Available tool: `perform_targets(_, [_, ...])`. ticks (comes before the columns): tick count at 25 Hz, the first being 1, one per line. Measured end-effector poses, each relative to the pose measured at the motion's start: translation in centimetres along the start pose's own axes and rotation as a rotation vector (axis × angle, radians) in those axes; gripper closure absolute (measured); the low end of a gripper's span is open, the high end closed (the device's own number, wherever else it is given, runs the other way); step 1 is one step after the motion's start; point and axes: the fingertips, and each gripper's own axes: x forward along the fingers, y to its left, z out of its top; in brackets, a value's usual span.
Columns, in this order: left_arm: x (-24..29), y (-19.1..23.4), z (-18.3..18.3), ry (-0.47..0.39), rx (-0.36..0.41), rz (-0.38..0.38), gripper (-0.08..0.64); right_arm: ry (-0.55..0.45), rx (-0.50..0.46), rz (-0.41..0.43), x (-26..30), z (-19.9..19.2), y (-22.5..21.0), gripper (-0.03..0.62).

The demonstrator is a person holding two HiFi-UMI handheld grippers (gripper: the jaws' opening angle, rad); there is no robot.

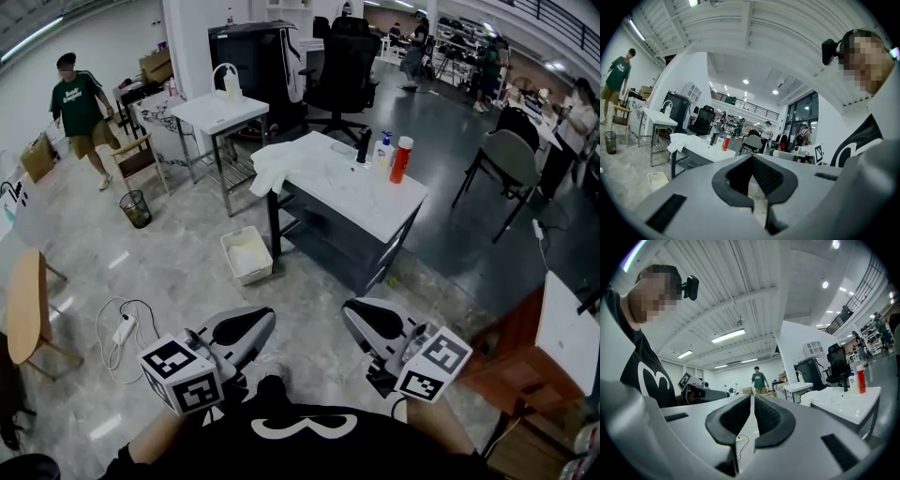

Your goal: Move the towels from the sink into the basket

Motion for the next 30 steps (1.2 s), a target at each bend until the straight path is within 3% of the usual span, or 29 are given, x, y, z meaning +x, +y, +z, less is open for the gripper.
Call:
perform_targets(2, [-0.1, 0.7, 0.0, -0.006, -0.013, 0.009, 0.554, 0.011, -0.014, -0.014, 0.4, -0.1, -0.4, 0.581])
perform_targets(10, [1.4, 6.2, -0.9, -0.007, -0.088, 0.018, 0.555, 0.066, 0.008, -0.077, 3.4, -2.1, -4.0, 0.4])
perform_targets(15, [3.5, 11.4, -0.6, 0.009, -0.114, 0.013, 0.554, 0.092, 0.066, -0.143, 6.7, -4.1, -8.5, 0.347])
perform_targets(25, [9.7, 27.6, 0.4, 0.076, -0.216, 0.021, 0.554, 0.229, 0.111, -0.162, 19.1, -8.5, -18.1, 0.313])
perform_targets(30, [12.1, 35.0, 2.5, 0.103, -0.216, 0.013, 0.554, 0.256, 0.112, -0.156, 26.0, -8.9, -22.6, 0.311])
